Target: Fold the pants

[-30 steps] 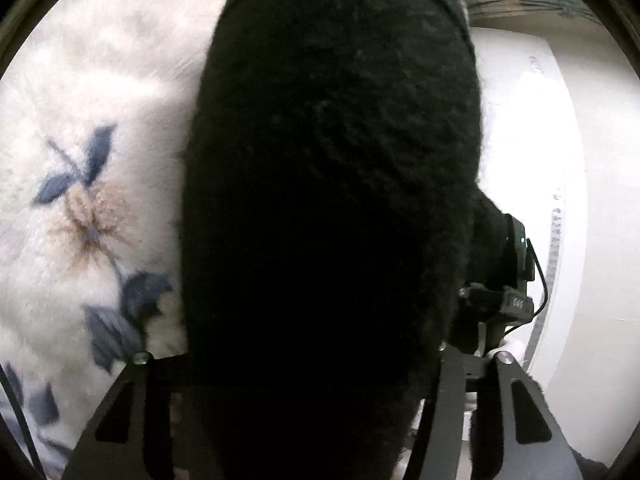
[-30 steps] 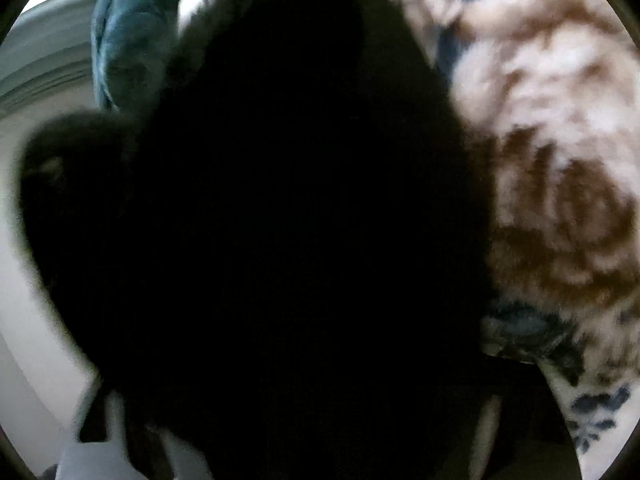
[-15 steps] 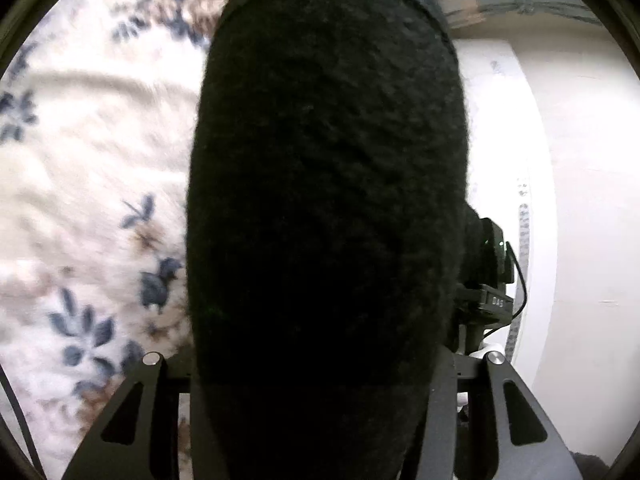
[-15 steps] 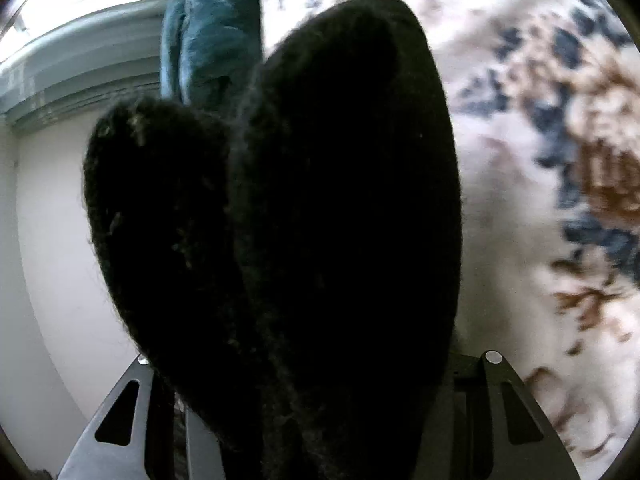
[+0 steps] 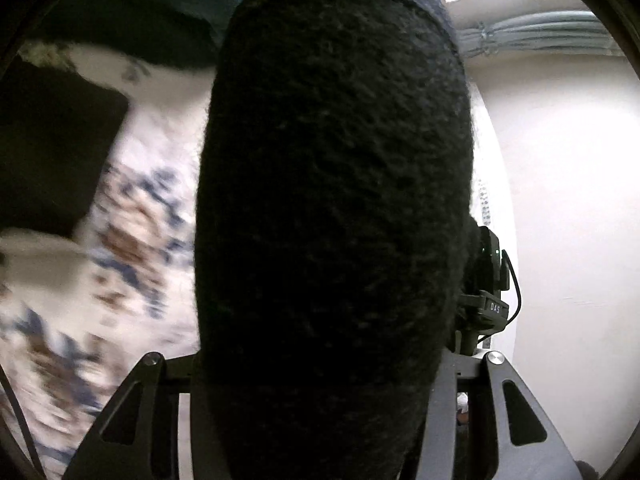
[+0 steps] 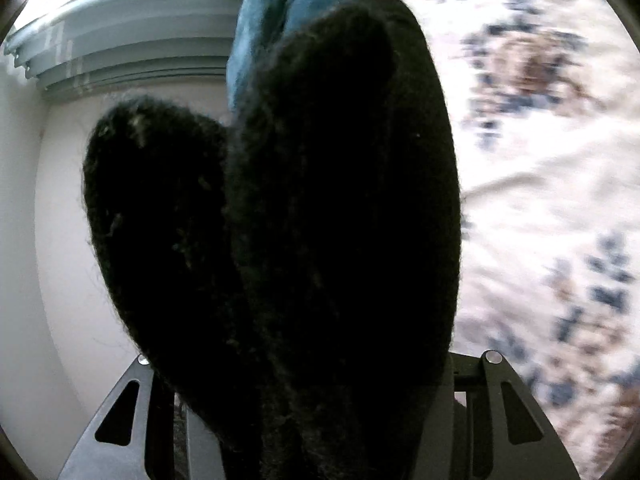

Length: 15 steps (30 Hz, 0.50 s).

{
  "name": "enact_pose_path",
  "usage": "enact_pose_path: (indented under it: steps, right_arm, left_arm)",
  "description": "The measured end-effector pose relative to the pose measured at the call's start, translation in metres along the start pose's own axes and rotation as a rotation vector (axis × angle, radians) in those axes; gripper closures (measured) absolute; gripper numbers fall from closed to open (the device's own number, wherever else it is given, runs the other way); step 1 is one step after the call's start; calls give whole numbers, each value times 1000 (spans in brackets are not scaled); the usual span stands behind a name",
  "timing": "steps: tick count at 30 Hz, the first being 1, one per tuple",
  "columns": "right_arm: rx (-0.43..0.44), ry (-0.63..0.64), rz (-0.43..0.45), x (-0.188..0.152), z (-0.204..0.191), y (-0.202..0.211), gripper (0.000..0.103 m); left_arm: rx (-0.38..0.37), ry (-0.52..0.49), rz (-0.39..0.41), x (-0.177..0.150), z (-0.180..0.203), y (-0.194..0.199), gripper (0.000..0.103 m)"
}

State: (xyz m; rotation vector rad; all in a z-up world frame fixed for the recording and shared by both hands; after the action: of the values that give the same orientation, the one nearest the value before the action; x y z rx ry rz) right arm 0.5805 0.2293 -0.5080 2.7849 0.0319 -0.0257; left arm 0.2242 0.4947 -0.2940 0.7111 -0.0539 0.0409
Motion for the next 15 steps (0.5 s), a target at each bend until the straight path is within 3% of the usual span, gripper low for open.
enact_pose_path:
  steps: [4, 8, 10, 11, 15]
  right_arm:
    - [18, 0, 32, 17, -51, -91, 52]
    - [50, -31, 41, 40, -71, -171, 52]
    - [51, -49, 34, 67, -82, -220, 52]
    - [46, -56, 29, 77, -82, -238, 52]
    - [-9, -74, 16, 132, -73, -297, 52]
  left_arm:
    - [7, 12, 0, 40, -67, 82, 59]
    - [34, 28, 0, 63, -140, 143, 59]
    - [37, 43, 3, 79, -170, 157, 59]
    - [31, 53, 3, 89, -167, 162, 59]
    - [20, 93, -17, 107, -245, 170, 58]
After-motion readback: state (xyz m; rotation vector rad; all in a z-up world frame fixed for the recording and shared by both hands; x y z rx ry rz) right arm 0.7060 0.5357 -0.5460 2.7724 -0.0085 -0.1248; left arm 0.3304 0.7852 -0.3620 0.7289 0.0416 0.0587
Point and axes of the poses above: each gripper's, at about its wrist camera, not at the fingertips, and y roughly against the way its jaws point, z to its right, x to its top, the point moved 2 cm from there along -y, roughly the way its jaws point, and after that the axes turned 6 degrees about -z, right-handed, at the moved point
